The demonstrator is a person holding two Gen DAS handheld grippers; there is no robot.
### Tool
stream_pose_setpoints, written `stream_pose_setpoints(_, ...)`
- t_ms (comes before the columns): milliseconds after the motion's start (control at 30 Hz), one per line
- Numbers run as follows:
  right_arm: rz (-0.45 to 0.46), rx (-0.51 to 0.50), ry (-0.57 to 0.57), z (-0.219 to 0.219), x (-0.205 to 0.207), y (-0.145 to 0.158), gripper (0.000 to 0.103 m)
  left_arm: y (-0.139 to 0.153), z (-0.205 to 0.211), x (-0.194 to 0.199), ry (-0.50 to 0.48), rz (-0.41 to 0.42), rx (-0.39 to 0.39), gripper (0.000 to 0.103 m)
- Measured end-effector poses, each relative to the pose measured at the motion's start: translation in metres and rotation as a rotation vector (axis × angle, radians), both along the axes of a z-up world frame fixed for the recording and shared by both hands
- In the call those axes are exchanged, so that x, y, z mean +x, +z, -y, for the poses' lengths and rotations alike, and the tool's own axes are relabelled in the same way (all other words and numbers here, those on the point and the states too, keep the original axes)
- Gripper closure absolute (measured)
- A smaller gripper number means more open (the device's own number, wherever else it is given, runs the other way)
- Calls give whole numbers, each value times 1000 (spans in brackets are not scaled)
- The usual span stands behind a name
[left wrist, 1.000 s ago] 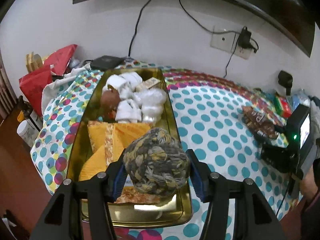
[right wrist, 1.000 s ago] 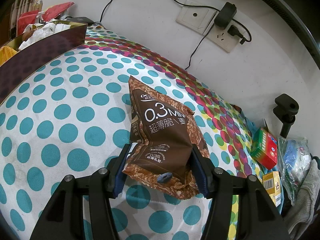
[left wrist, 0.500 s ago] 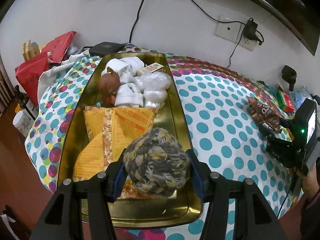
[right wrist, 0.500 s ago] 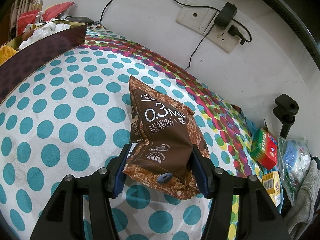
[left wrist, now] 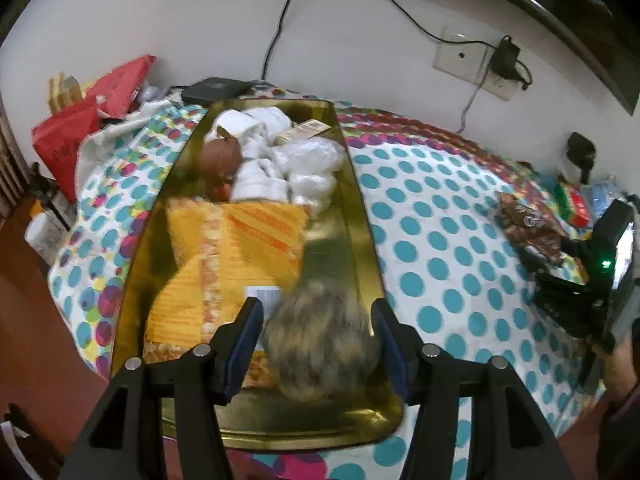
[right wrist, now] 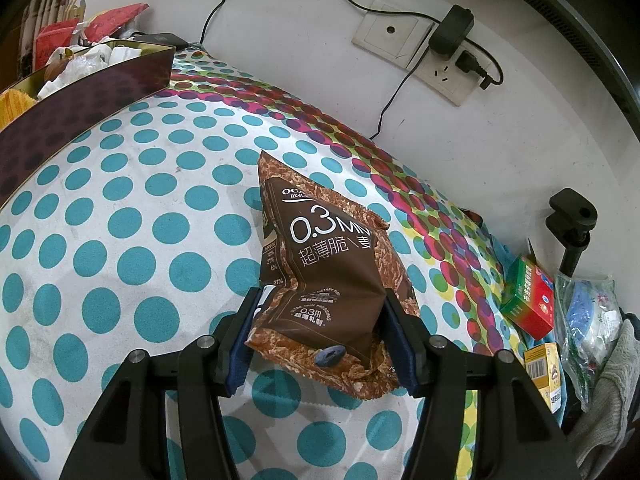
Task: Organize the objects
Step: 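Carry the rope ball into the gold tray and open the left tool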
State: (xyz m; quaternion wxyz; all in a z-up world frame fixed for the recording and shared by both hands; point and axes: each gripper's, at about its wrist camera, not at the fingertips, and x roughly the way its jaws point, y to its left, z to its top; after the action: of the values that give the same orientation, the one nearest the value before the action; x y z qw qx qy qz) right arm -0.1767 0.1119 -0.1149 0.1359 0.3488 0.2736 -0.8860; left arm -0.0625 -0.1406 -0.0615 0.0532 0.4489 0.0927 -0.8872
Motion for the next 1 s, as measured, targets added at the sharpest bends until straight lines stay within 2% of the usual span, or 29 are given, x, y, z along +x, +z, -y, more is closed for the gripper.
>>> stream_pose_setpoints(200, -1, 1, 0, 0, 0, 0, 47, 5, -5, 4, -10, -15, -29, 43)
stream_pose_setpoints(400, 0, -1, 0, 0, 0, 0, 47, 3, -7, 4, -18, -13, -18, 43)
stream_pose_setpoints(567, -11, 11, -1, 0, 0, 0, 50, 6, -10, 8, -16, -21, -69, 43)
stream_pose_setpoints(1000, -50, -5, 45, 1, 11, 7, 55, 21, 0, 22, 1, -57, -100, 43)
